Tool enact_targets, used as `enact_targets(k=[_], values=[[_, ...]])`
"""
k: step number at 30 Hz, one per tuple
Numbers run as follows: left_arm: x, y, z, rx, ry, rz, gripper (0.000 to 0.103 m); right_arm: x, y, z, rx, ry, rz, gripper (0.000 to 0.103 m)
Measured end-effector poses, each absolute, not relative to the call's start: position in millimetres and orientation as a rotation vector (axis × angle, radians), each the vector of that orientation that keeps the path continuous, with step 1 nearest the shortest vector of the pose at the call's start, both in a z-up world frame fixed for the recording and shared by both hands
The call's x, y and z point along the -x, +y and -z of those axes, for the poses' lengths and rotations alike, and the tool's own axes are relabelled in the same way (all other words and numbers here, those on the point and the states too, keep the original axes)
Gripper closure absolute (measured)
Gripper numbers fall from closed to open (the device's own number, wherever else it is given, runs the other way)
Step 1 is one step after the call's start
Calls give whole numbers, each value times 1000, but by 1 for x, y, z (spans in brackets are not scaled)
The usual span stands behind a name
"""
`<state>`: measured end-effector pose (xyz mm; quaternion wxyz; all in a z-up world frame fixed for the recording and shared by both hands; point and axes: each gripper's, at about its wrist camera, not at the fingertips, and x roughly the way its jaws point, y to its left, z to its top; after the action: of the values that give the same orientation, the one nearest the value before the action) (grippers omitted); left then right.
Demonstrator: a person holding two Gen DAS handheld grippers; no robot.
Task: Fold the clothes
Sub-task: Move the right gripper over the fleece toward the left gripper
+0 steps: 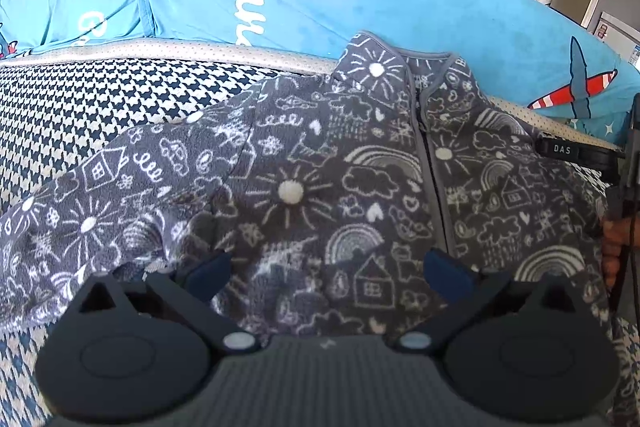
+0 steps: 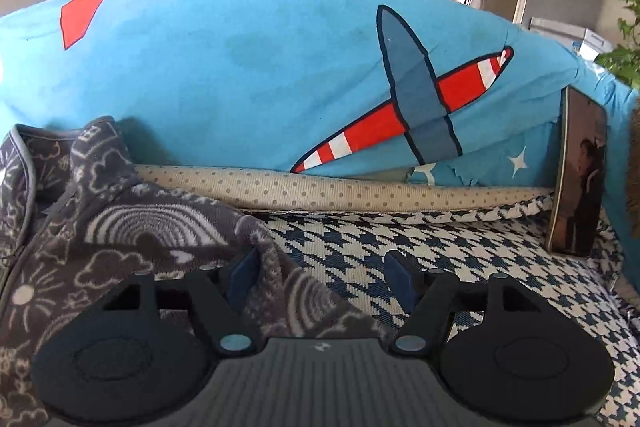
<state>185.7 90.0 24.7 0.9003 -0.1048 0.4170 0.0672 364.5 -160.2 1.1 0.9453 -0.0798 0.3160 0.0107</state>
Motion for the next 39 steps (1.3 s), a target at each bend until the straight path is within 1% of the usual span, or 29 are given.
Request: enact_targets(k=[7, 11, 15, 19, 22, 27, 29, 31, 33, 35, 36, 37, 38, 39], values=[[-185, 88, -30, 209, 847, -145, 0, -350, -166, -21, 168, 623, -56, 36], [-182, 90, -33, 217, 839, -137, 0, -332, -177, -42, 174, 600, -66, 32], [-178, 92, -37, 218, 828, -133, 0, -316, -191, -49, 119, 677, -83, 31], [-175, 95, -39, 217, 827, -125, 0, -297, -197, -49, 78, 723, -96, 30], [-172, 96, -39, 212, 827, -118, 0, -284, -197, -44, 107, 743, -75, 25], [-168, 95, -39, 200, 827, -109, 0, -276, -199, -29, 143, 787, -66, 25], [-168, 95, -38, 199, 828, -109, 0, -278, -198, -21, 189, 784, -44, 26], [-168, 96, -38, 200, 830, -110, 0, -279, -197, -13, 242, 771, -1, 23], [-168, 97, -37, 202, 832, -113, 0, -282, -201, -12, 243, 750, 31, 22], [-169, 99, -37, 206, 832, -116, 0, -284, -201, -9, 303, 715, 113, 22], [-169, 100, -38, 208, 830, -117, 0, -287, -202, -7, 346, 710, 174, 25], [-169, 102, -39, 209, 827, -117, 0, -289, -203, -7, 368, 708, 219, 25], [-169, 103, -40, 209, 823, -118, 0, -288, -210, -12, 319, 718, 204, 25], [-169, 104, -40, 207, 820, -121, 0, -286, -215, -18, 275, 724, 187, 31]])
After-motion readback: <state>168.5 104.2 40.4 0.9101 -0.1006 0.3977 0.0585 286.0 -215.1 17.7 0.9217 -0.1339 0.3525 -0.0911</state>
